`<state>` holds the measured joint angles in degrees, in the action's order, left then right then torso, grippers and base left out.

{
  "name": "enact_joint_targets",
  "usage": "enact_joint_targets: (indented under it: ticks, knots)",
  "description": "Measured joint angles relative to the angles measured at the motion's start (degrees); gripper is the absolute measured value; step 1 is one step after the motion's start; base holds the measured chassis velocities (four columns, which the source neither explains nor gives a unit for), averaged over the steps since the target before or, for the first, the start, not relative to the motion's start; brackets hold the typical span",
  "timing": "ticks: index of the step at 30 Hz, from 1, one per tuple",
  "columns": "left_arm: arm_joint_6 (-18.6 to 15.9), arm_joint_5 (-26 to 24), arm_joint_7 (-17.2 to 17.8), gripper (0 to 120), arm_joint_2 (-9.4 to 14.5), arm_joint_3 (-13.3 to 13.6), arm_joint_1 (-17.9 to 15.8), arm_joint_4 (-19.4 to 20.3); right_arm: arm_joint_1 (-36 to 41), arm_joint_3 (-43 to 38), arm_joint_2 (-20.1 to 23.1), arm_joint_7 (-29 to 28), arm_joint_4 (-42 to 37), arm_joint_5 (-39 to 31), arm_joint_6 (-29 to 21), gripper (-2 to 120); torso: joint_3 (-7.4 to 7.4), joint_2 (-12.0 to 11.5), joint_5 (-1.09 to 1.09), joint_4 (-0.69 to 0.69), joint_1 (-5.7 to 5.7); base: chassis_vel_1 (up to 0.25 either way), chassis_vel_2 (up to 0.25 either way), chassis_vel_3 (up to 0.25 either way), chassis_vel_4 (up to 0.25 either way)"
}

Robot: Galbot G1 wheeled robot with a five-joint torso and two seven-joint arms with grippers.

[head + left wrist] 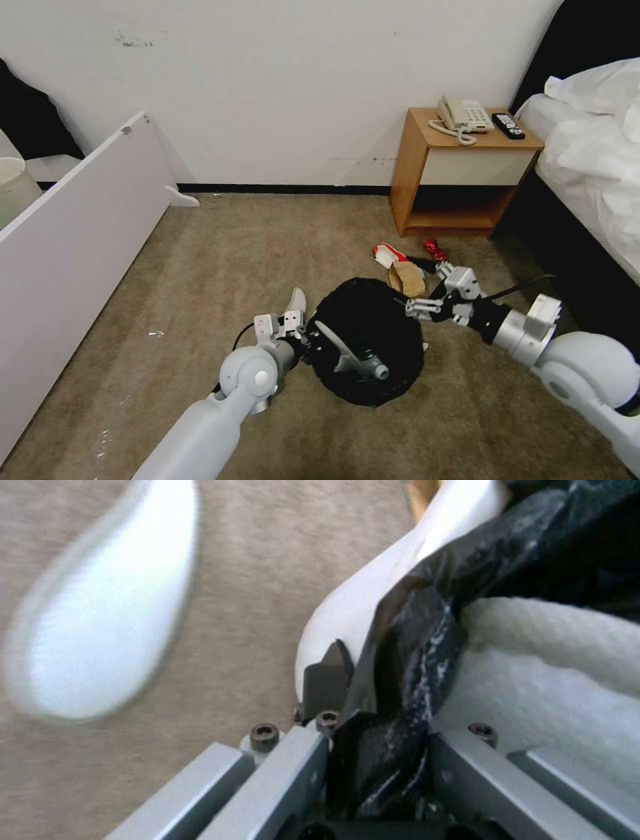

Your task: Pick up the trash bin, then pick up the garbage from the floor and place it into the trash bin.

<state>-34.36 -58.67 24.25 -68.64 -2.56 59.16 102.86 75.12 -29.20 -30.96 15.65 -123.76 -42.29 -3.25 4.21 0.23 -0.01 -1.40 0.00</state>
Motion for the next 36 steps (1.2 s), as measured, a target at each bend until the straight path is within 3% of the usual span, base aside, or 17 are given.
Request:
enact_joint_targets:
  ticks: [11,29,32,36]
  knots:
    - [2.13,7.92,0.07,0,2.27,-5.26,3.24,0.42,-2.76,-1.19,-2.47,-4.49,-1.58,-4.8,0.83,82,0.0,0.0,0.0,0.0,0.0,0.0,0.0,0.0,0.0]
    - [4.2,13.63,0.69,0,3.19,-8.68,5.34,0.3,-1.46,-1.79,-7.09,-7.47,-0.87,-5.77,1.21,81,0.0,0.0,-0.01,0.0,0.0,0.0,0.0,0.0,0.0]
    - [4.46,14.38,0.55,0,4.31,-12.15,6.41,0.93,0.46,-0.34,-9.88,-11.85,1.35,-3.06,-1.5,82,0.01,0.0,0.0,0.0,0.0,0.0,0.0,0.0,0.0]
    - [4.7,14.95,0.07,0,5.18,-14.32,7.41,1.59,1.46,1.14,-11.85,-14.85,3.27,-0.31,-4.12,87,0.01,0.0,0.02,0.0,0.0,0.0,0.0,0.0,0.0]
